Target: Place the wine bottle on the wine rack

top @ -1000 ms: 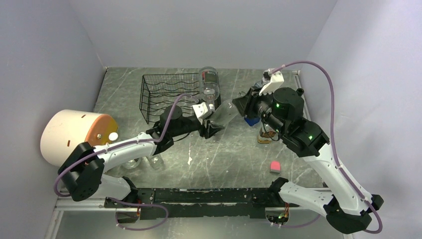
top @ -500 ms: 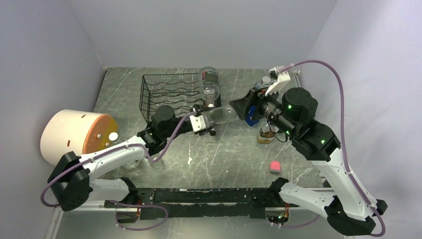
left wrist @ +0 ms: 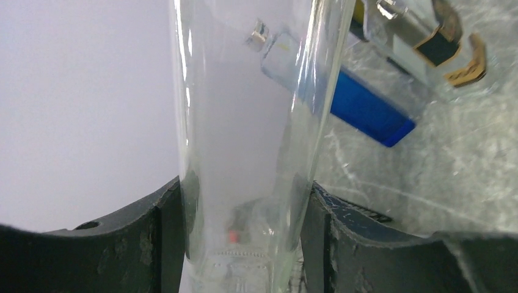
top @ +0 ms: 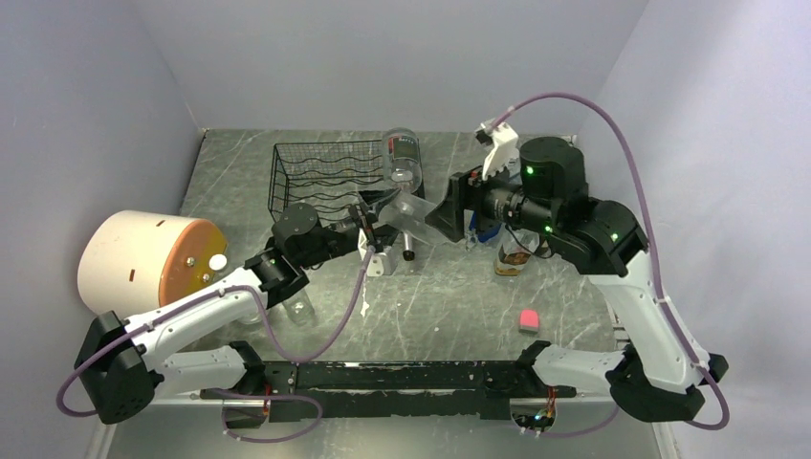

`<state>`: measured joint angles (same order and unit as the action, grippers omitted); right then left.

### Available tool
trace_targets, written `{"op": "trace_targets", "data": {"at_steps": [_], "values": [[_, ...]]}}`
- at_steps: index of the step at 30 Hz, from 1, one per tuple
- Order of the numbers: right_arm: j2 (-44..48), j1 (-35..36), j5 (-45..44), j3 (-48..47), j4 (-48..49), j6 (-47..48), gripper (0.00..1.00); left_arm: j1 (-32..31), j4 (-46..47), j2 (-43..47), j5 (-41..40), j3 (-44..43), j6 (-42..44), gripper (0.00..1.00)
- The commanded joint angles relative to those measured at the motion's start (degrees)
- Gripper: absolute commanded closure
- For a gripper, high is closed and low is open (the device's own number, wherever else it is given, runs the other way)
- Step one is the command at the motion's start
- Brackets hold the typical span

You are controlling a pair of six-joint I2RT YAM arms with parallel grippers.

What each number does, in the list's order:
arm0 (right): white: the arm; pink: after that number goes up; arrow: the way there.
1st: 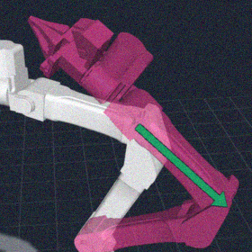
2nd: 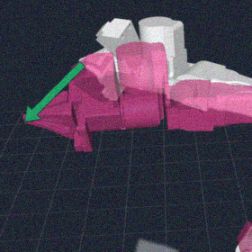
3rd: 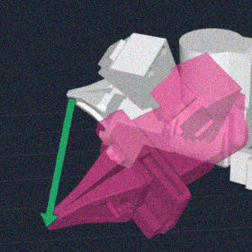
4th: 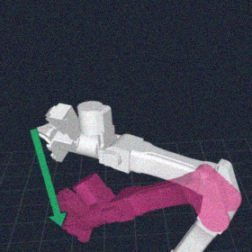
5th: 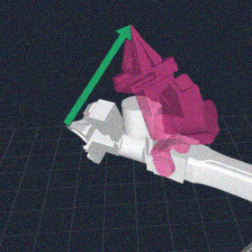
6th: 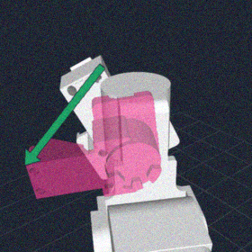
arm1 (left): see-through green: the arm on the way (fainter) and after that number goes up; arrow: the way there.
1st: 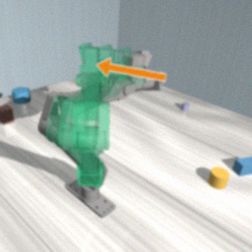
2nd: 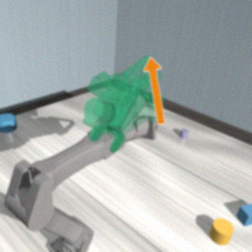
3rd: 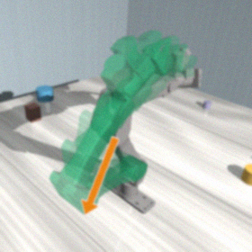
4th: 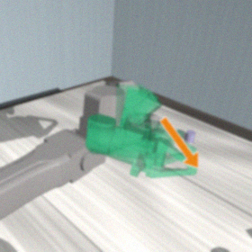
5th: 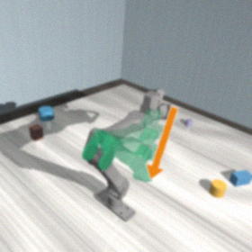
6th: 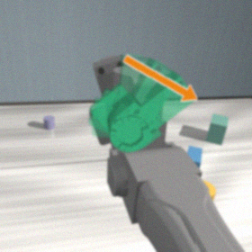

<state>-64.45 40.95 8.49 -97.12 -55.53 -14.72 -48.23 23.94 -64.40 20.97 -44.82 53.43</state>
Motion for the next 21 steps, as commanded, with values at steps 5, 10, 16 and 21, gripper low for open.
{"op": "trace_targets", "data": {"at_steps": [5, 10, 16, 21], "values": [[-3.18, 0.03, 8.50, -2.49, -4.93, 4.13, 0.19, -0.20, -3.57, 2.45, -6.60, -2.90, 14.40, 0.93], [-2.72, 0.08, 7.64, 0.66, -4.60, 6.73, 0.19, -0.20, -4.17, 1.76, -6.93, -3.36, 15.60, 0.93], [1.09, 0.06, 3.31, 12.99, 0.98, 7.43, 0.19, -0.22, -4.42, 2.29, -6.72, -2.87, 16.31, 0.93], [4.58, 0.09, 5.13, 21.12, 8.32, 6.93, 0.21, -0.56, -7.00, 1.88, -7.92, -2.78, 17.36, 0.93]]}}
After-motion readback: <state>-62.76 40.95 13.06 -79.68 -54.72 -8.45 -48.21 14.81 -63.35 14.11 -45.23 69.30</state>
